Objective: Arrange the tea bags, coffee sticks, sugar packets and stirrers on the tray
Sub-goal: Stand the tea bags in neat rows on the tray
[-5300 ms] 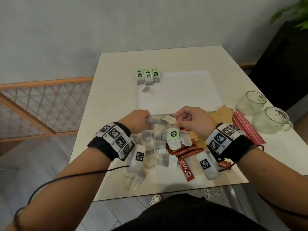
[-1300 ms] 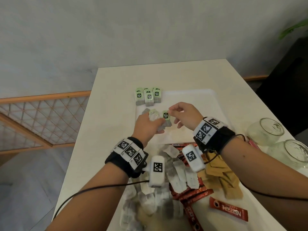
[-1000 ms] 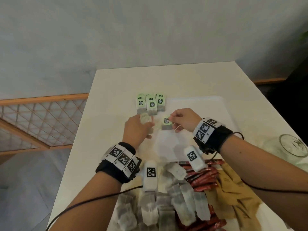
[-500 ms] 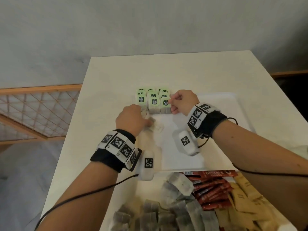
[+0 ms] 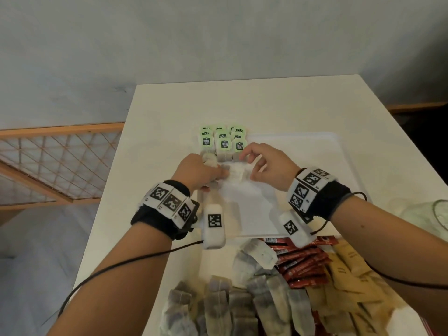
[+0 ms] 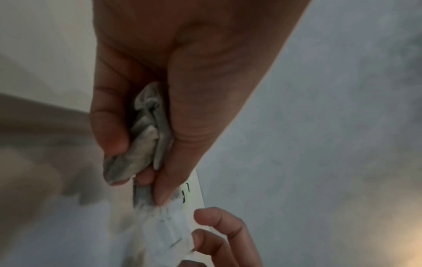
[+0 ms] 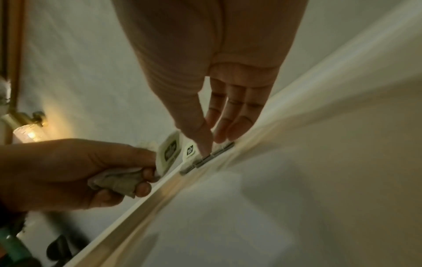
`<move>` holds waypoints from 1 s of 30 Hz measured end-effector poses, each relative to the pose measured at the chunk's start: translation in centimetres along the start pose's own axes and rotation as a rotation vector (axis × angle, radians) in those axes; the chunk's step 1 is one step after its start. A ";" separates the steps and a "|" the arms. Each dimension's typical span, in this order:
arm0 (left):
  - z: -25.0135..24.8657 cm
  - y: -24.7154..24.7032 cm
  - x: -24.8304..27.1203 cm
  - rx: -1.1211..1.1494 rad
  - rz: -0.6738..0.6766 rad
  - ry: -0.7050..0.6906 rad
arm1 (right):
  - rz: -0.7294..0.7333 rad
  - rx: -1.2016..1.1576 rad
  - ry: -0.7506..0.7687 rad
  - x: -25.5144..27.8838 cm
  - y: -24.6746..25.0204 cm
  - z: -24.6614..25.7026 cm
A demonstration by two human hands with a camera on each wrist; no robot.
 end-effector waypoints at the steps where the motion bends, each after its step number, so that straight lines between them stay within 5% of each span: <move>1: -0.2 0.0 0.3 0.047 0.013 0.002 | 0.027 0.004 0.026 0.2 0.0 0.4; 7: -0.4 0.2 1.5 0.244 0.040 0.032 | 0.015 -0.030 0.125 0.0 -0.1 2.5; 13: 1.0 2.3 1.1 0.471 -0.033 0.126 | 0.160 -0.169 -0.127 -2.0 -1.2 3.4; 22: 2.8 2.4 0.9 0.638 -0.038 0.120 | 0.014 -0.029 -0.167 -6.5 -2.8 4.4; 30: 4.0 2.4 0.4 0.601 -0.011 0.027 | -0.043 -0.175 -0.214 -8.7 -3.5 5.5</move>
Point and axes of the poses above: each hand's wrist, its own x-axis away from the middle knuckle, its own y-axis out of the back of the hand, z = x × y, the point moved 3 cm from there along -x, towards the middle knuckle, and after that the axes turned 9 degrees about -y, right-handed, at the moved point
